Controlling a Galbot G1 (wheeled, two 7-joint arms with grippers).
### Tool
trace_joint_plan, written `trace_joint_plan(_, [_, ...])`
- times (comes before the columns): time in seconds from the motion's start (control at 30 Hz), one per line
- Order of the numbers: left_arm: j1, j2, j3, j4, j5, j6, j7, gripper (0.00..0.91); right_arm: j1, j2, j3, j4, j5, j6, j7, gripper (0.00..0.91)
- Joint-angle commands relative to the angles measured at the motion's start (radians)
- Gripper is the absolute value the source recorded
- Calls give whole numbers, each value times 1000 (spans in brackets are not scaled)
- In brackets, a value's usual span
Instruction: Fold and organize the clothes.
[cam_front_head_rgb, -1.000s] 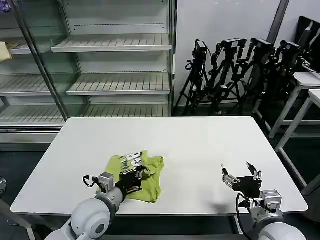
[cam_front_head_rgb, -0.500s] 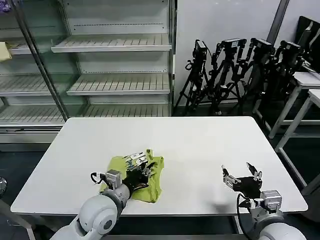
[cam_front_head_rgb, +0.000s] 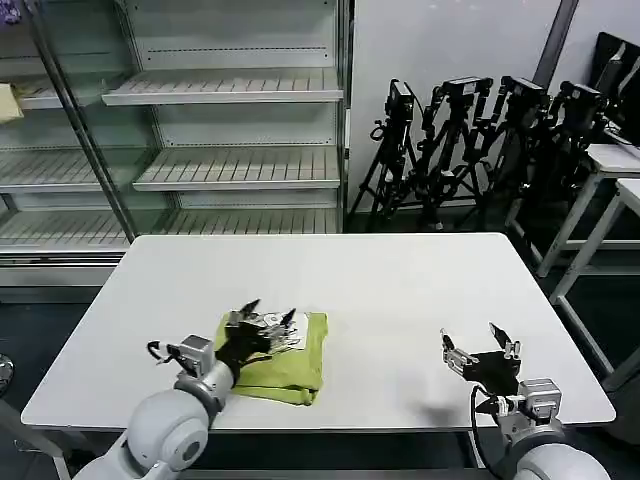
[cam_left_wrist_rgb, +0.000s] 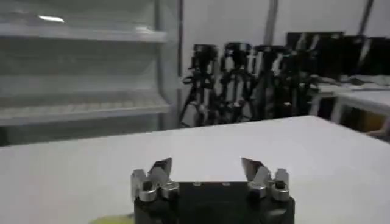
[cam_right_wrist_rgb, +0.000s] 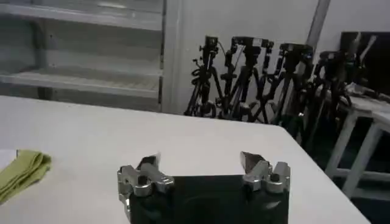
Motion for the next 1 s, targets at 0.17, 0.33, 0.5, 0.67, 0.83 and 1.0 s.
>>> trace_joint_plan(0.17, [214,-19,-174,45,-30,14,-154,907,-2,-11,1,7,4,3,0,907])
trace_joint_plan(0.33, [219,-64,-152,85,-50,5,-141,907,-6,-11,1,6,4,4,0,907])
trace_joint_plan(0.5, [171,-107,-147,179,-32,-33,-127,907,-17,-9,1,11,1,5,0,907])
trace_joint_plan(0.67, [142,-112,-148,206,-31,-48,-102,907,-20,-10,5,12,0,5,0,907])
trace_joint_plan(0.83, [124,-122,-150,231,-72,-57,-58,50,-19,-5,5,13,-1,5,0,907])
trace_joint_plan(1.0, [156,-123,-152,226,-127,-68,18,10,-18,-5,6,12,-1,5,0,907])
